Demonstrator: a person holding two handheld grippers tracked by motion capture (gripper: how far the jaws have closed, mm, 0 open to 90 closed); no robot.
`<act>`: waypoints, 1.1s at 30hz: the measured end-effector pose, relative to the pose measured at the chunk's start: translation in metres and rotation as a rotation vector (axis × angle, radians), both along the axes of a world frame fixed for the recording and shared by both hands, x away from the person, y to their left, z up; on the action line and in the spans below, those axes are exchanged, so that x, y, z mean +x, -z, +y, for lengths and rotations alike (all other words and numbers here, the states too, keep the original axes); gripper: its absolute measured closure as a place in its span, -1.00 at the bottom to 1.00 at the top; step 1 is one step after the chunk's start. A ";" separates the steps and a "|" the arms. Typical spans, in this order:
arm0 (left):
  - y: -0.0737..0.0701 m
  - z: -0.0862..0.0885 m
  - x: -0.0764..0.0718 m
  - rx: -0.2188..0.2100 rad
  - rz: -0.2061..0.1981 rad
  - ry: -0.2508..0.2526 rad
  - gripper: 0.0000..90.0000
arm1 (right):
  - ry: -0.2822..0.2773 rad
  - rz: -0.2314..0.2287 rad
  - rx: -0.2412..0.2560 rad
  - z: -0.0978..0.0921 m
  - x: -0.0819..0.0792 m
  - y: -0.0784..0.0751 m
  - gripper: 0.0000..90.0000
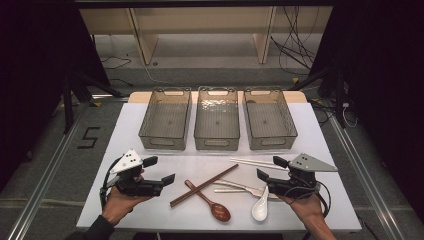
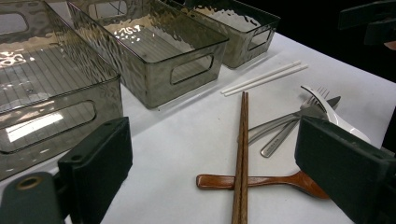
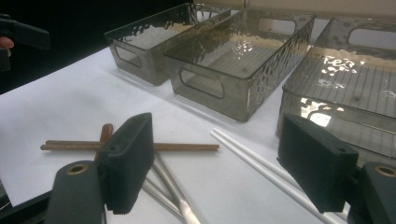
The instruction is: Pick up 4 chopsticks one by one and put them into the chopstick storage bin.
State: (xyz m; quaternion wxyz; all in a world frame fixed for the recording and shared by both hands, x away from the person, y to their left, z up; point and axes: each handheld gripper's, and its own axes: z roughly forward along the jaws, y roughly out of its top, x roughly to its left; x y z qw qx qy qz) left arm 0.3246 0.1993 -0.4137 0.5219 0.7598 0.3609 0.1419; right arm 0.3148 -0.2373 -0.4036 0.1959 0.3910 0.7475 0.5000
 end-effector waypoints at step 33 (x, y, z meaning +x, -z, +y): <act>0.002 0.000 0.003 0.006 0.010 0.002 -0.76 | -0.109 0.157 -0.315 -0.015 0.061 -0.012 -0.24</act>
